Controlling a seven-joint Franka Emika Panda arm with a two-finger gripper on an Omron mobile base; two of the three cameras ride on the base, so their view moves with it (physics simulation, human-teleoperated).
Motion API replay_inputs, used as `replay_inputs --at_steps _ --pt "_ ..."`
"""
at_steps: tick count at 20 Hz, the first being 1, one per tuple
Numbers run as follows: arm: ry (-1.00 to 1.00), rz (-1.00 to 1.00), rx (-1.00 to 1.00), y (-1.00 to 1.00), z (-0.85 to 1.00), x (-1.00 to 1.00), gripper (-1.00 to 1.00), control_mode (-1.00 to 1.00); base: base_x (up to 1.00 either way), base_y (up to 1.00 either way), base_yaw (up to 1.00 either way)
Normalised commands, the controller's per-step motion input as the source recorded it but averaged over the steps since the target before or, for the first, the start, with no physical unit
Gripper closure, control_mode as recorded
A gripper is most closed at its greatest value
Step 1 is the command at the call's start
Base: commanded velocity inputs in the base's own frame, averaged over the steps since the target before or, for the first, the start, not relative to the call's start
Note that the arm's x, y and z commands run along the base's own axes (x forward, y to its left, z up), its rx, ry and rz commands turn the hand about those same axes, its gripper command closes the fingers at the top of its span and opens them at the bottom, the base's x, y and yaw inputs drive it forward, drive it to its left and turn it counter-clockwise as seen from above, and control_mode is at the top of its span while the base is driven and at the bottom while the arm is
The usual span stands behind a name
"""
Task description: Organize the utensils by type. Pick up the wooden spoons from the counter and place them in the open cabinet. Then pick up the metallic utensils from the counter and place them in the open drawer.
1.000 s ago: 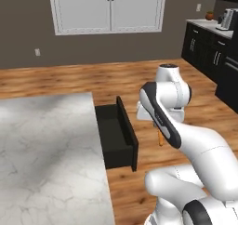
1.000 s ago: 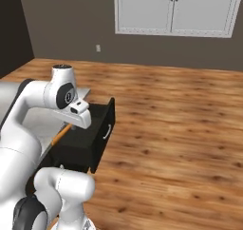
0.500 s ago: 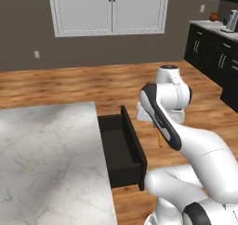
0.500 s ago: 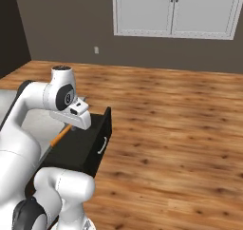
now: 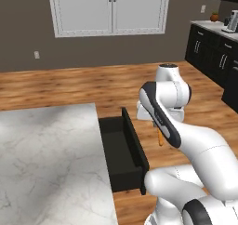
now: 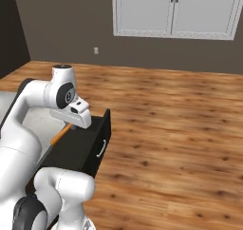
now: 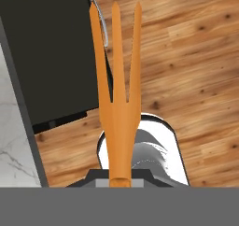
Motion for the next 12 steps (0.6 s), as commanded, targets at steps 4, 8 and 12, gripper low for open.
replay_inputs --at_steps 4,8,12 --pt "0.0 0.0 0.0 0.0 0.0 0.0 1.0 1.0 0.0 0.0 0.0" --pt "0.0 0.0 0.0 0.0 0.0 0.0 1.0 1.0 0.0 0.0 0.0" --pt "0.0 0.0 0.0 0.0 0.0 0.0 1.0 1.0 0.0 0.0 0.0"
